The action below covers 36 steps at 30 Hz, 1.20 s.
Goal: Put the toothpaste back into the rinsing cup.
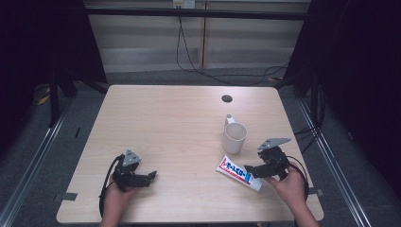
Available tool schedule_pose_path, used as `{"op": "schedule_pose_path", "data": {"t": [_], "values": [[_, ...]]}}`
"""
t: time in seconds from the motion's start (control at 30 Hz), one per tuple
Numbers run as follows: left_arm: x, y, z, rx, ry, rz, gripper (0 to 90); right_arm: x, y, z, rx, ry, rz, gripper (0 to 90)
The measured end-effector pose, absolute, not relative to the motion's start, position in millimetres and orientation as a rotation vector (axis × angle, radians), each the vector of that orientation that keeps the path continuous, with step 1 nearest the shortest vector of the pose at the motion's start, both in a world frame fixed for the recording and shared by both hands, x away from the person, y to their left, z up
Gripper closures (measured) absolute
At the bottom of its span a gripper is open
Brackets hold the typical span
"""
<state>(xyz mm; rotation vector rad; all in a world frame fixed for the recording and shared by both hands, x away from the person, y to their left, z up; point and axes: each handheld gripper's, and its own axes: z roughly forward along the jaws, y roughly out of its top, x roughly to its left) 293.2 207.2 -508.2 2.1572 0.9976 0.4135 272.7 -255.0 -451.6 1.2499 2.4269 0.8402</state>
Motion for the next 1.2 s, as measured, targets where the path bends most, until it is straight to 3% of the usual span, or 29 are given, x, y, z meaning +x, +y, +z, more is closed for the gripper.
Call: {"op": "schedule_pose_path", "data": {"t": [1.2], "values": [[293.5,207.2,-508.1,2.163,0.995,0.412,14.8,286.1,-184.2,-456.0,1.034,2.701,0.565,26.0]]}}
